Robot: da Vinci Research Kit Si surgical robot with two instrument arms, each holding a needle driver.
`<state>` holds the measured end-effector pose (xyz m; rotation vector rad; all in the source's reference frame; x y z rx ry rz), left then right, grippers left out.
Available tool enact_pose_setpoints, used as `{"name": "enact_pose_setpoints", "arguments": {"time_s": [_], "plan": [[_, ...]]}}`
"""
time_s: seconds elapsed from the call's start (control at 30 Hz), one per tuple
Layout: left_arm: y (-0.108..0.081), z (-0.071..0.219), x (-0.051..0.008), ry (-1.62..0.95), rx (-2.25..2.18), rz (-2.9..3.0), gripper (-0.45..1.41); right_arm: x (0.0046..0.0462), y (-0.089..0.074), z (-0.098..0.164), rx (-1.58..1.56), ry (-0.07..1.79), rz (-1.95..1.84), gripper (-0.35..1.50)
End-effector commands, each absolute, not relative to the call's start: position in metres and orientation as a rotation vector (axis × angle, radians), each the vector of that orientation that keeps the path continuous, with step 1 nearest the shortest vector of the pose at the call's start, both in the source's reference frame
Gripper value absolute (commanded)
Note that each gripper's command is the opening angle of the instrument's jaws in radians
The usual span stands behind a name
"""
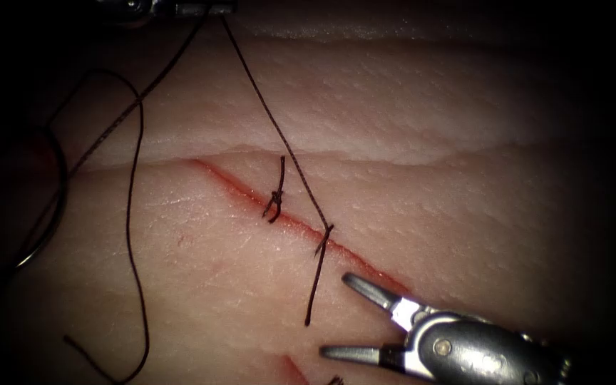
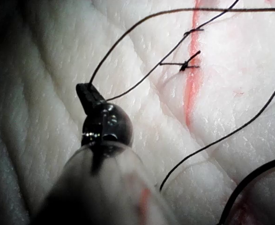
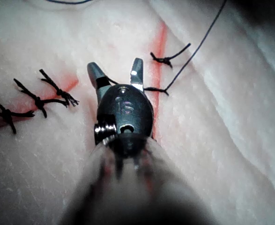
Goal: Wound Closure
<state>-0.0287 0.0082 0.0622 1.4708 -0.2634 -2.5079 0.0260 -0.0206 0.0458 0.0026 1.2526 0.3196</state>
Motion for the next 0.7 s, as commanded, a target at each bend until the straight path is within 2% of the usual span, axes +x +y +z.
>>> {"name": "enact_pose_setpoints", "arguments": {"time_s": [0.03, 0.7], "plan": [[0.0085, 0.0626, -0.0295, -0.265, 1.483, -2.507, -0.45, 0.0271, -0.0206, 0.0464, 0.0, 1.255, 0.317, 1.48], [0.0061, 0.0618, -0.0288, -0.246, 1.525, -2.485, -0.45, 0.0269, -0.02, 0.0472, -0.04, 1.249, 0.327, 1.47]]}}
